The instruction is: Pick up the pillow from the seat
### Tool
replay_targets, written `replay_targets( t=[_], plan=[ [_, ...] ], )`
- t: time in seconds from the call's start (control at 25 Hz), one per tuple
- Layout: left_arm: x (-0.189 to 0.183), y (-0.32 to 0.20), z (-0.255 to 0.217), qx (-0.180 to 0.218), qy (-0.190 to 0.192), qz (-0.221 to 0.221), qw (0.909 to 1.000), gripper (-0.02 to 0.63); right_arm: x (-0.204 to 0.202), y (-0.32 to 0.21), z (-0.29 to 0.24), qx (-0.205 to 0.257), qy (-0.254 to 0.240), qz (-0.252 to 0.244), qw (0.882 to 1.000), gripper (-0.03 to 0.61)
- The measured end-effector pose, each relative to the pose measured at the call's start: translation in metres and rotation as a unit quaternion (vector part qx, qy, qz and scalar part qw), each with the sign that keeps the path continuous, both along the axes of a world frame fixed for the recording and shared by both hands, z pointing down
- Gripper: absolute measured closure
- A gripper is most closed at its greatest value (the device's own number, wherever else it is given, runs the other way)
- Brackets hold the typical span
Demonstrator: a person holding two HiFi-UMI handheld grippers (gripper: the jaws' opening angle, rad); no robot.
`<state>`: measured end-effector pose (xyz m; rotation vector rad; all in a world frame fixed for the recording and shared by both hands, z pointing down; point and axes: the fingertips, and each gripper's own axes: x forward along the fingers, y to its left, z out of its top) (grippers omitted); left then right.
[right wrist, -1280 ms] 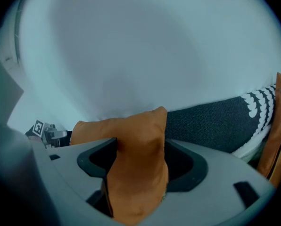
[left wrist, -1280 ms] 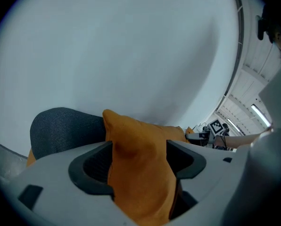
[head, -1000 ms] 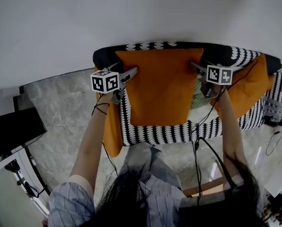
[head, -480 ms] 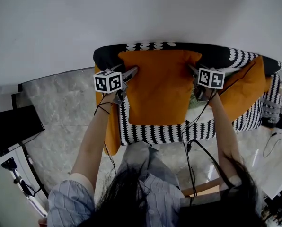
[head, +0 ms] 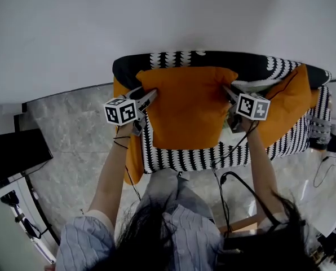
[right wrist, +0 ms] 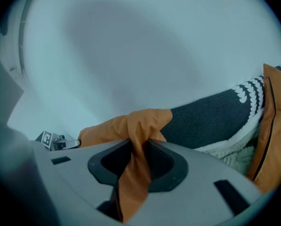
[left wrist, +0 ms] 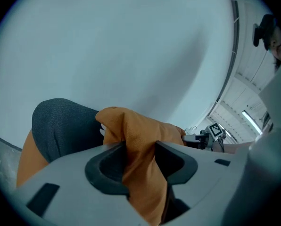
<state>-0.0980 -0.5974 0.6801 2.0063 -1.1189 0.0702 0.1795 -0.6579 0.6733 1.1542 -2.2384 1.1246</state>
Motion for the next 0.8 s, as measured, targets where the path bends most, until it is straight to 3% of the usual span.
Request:
replay_targets(
  t=[0.4, 0.8],
  plan=[
    [0.004, 0.071, -0.047, 0.014, -0.010, 0.003, 0.9998, 0.449, 0.004, 0.074, -0.058, 0.049, -0.006, 0.004, 0.999, 0.474],
    [0.013, 0.145, -0.118, 0.075, 0.015, -0.040, 0.9963, 0.468, 0.017, 0.157, -0.117, 0.085, -0.033, 0.032, 0.995, 0.482]
  ],
)
